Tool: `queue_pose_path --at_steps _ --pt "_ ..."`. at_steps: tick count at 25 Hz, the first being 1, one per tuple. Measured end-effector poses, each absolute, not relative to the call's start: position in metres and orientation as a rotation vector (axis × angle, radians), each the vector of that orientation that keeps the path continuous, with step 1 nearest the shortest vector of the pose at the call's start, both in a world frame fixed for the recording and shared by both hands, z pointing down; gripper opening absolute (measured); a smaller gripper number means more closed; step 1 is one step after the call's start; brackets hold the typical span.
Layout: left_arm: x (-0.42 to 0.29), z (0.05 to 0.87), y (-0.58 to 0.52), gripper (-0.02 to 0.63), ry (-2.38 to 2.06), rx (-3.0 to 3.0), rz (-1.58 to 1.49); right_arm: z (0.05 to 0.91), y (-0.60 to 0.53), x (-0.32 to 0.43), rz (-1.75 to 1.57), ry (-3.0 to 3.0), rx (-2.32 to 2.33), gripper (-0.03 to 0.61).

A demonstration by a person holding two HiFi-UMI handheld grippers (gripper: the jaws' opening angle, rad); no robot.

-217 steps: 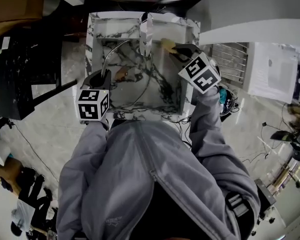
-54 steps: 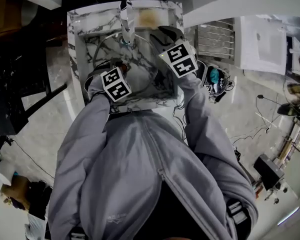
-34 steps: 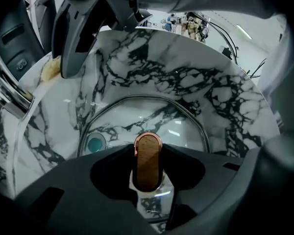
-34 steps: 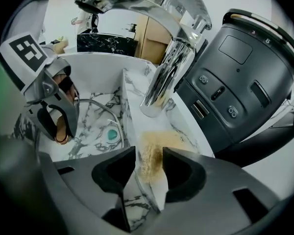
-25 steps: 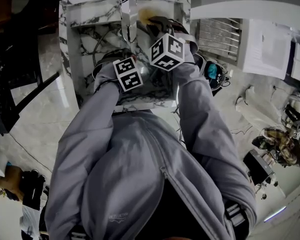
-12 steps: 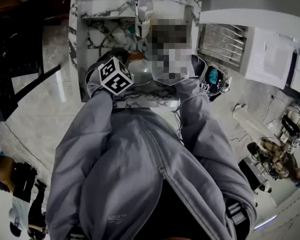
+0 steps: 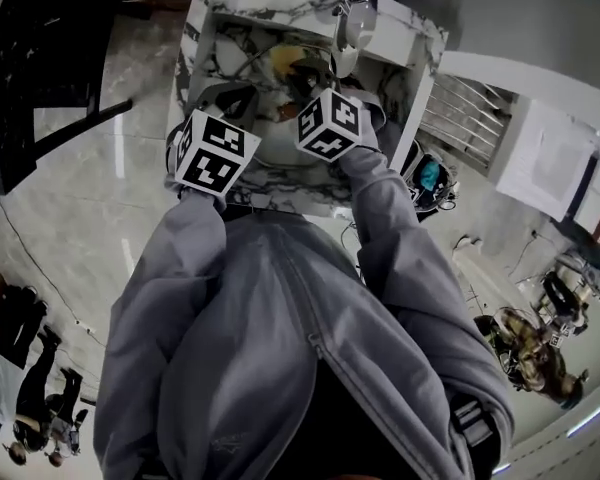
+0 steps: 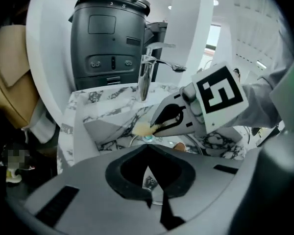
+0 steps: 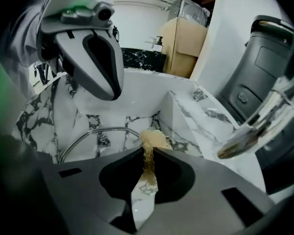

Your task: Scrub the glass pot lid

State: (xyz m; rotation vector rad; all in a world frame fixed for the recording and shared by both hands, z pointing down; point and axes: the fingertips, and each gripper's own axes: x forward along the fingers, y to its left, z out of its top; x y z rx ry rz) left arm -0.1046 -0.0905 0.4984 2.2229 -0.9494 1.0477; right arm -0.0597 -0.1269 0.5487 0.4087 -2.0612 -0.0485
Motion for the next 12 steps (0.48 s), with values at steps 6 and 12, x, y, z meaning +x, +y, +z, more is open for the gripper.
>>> queue_pose_path --at_steps 6,12 --pt "-0.130 0.498 -0.096 0.015 -1.091 2.128 1.017 0.591 -0.119 -0.103 -0.085 -2.006 0.237 0.057" --pt "-0.138 0.490 -0.102 0.015 -1.142 2.124 0.970 0.622 -0.109 -0.114 -0.119 -1.898 0.139 0.057"
